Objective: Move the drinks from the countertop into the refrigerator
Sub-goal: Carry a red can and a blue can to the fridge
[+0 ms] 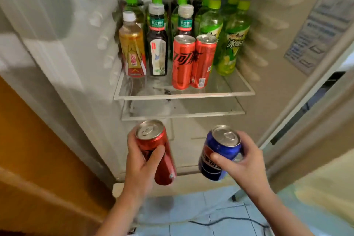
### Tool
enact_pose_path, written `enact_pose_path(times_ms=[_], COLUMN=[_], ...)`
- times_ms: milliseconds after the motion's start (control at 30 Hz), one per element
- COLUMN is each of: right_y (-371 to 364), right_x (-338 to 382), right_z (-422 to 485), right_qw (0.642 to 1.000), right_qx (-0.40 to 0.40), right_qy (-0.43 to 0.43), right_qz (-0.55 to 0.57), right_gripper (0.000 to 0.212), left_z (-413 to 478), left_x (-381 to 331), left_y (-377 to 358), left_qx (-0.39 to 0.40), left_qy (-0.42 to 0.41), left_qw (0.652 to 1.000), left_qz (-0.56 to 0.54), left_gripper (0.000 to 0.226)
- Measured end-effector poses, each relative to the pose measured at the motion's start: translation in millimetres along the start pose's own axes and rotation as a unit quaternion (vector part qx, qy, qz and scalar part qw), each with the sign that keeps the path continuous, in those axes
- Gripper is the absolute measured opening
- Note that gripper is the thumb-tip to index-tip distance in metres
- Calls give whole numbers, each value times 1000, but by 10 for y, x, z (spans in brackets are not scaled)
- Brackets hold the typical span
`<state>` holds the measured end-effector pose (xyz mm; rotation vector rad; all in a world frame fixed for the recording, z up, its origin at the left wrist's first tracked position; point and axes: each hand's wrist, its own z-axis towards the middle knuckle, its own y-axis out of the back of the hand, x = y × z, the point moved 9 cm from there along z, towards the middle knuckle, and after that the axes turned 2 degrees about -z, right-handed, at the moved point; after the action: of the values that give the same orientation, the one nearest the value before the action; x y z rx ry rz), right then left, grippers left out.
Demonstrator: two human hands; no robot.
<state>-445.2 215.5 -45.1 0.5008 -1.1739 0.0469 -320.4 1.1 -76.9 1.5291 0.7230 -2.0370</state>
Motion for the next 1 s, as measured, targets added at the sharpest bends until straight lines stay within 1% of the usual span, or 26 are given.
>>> enact_pose_path(times_ms=[33,133,167,233,300,400,467,533,667,800,1000], right_y=[2,56,82,133,197,278,301,304,279,192,126], right_x=[79,253,294,377,446,452,424,363,184,9,-169], right_z=[154,554,680,920,1146,1446,1635,1800,2029,2143,2224], right_qw=[1000,997,994,989,984,980,981,983,987,990,991], right_qx=[-9,-64,-85,-124,-159,-183,-182,-170,-154,-136,-116], right_qy=[14,43,50,59,67,63,56,49,34,19,18], right_qz=[6,28,40,51,51,46,43,40,40,41,68], right_gripper=[51,52,51,46,45,49,50,47,40,42,53], left_z=[208,755,911,1176,1415,1687,1820,1911,2069,2140,2203], left_x=[-121,-419,-492,-621,-705,-734,-701,-662,-648,-564,-456], left_y=[-41,-145,-188,-256,-309,-377,-401,-418,-492,-510,-478], left_qx=[4,-2,-1,-3,-17,-29,-31,-33,-30,-36,-49], left_qy=[-30,-101,-122,-167,-187,-188,-176,-171,-200,-207,-178], left_qw=[1000,995,992,986,982,980,982,983,975,972,977], left_qz=[6,7,3,7,28,58,60,60,94,106,107], left_gripper=[59,48,49,56,62,54,52,56,55,53,56])
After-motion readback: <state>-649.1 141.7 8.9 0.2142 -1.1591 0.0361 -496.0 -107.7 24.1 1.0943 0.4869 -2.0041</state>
